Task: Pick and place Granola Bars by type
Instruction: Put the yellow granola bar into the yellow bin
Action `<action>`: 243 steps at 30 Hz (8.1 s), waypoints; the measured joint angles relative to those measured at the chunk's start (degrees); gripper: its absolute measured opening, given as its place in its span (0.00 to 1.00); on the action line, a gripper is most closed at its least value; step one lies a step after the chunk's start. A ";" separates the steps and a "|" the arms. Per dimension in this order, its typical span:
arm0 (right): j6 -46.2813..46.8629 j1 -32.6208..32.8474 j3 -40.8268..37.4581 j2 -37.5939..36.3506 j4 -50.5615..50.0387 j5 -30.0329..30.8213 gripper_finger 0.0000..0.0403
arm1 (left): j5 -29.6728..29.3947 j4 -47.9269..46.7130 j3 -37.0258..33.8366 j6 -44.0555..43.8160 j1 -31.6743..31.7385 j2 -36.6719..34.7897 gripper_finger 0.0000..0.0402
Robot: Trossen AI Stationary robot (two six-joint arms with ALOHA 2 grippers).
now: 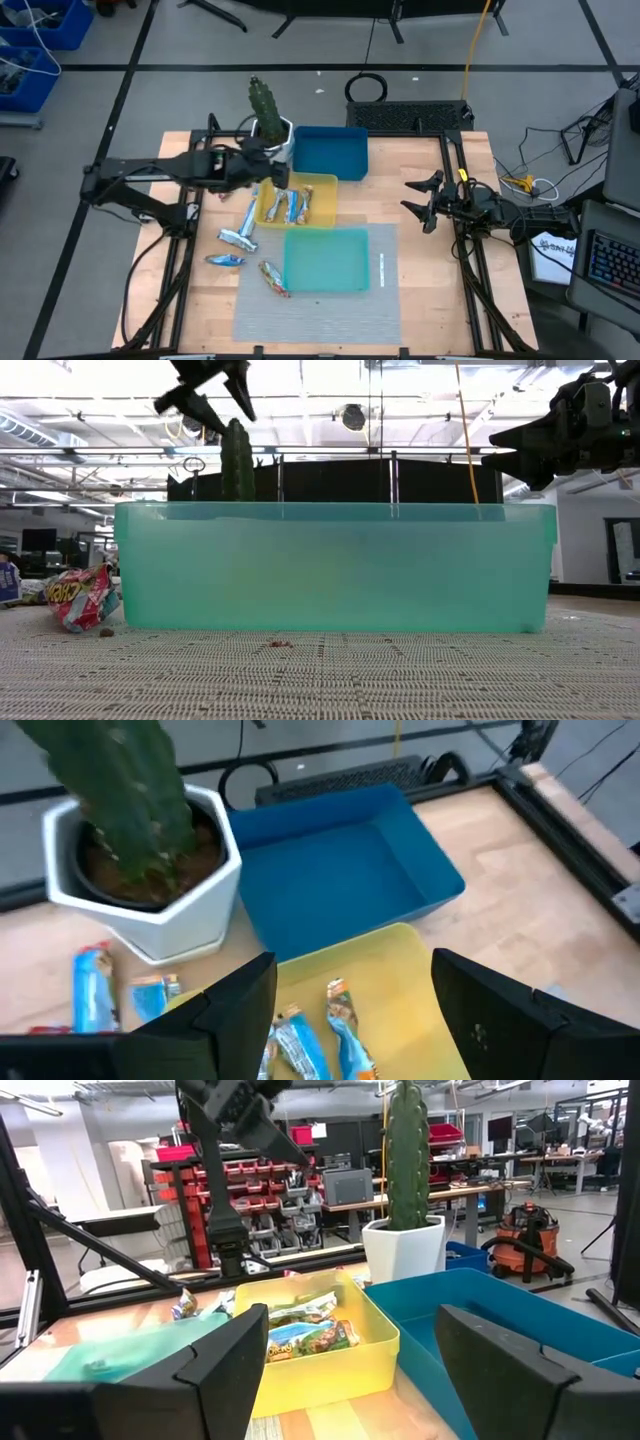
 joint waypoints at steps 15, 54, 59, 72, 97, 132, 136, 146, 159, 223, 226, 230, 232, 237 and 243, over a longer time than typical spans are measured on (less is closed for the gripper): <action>0.00 -0.01 0.00 0.00 -0.01 0.00 0.69 | 4.39 -6.01 -9.35 -4.53 -3.87 -16.55 0.67; 0.00 0.00 0.00 0.00 -0.05 0.00 0.69 | 22.23 11.58 -40.24 2.83 24.32 -18.15 0.67; 0.00 0.00 0.00 0.00 -0.05 0.00 0.69 | 25.00 11.82 -40.24 3.05 25.72 -15.05 0.67; 0.00 -0.02 -0.02 0.00 -0.03 0.00 0.69 | 31.61 12.24 -44.64 -1.25 24.71 -14.26 0.67; 0.00 0.00 0.00 0.00 -0.05 0.00 0.69 | 30.65 21.06 -44.72 1.96 24.44 -10.88 0.67; -0.02 0.00 0.00 -0.02 -0.05 0.00 0.69 | 31.45 35.81 -51.91 0.15 24.39 -6.91 0.67; 0.00 -0.01 0.00 -0.01 -0.05 0.00 0.69 | 31.49 36.53 -51.90 0.02 24.39 -6.81 0.67; 0.00 0.00 0.00 0.00 -0.05 0.00 0.69 | 31.89 36.75 -51.90 -2.39 24.40 -6.72 0.55; -0.01 0.00 -0.02 -0.02 -0.05 0.00 0.69 | 33.18 36.74 -51.84 -2.14 24.39 -7.34 0.07; 0.00 0.00 0.00 0.00 -0.05 0.00 0.69 | 41.23 -19.07 6.79 -5.60 10.89 -13.40 0.02; 0.00 -0.01 -0.01 -0.01 -0.04 0.00 0.69 | 39.64 -19.06 11.14 -6.58 8.39 -8.17 0.02; 0.00 -0.02 0.00 0.00 -0.03 0.00 0.69 | 37.83 -18.47 15.89 -7.98 5.24 -0.93 0.02; 0.00 -0.02 0.00 0.00 -0.03 0.00 0.69 | 37.62 -17.20 17.86 -8.55 3.92 2.40 0.02; 0.00 -0.01 -0.01 -0.01 -0.04 0.00 0.69 | 37.19 -16.59 23.35 -10.16 1.69 10.63 0.02; 0.00 -0.01 0.00 -0.01 -0.04 0.00 0.69 | 37.81 -11.04 26.60 -13.06 -0.45 19.49 0.02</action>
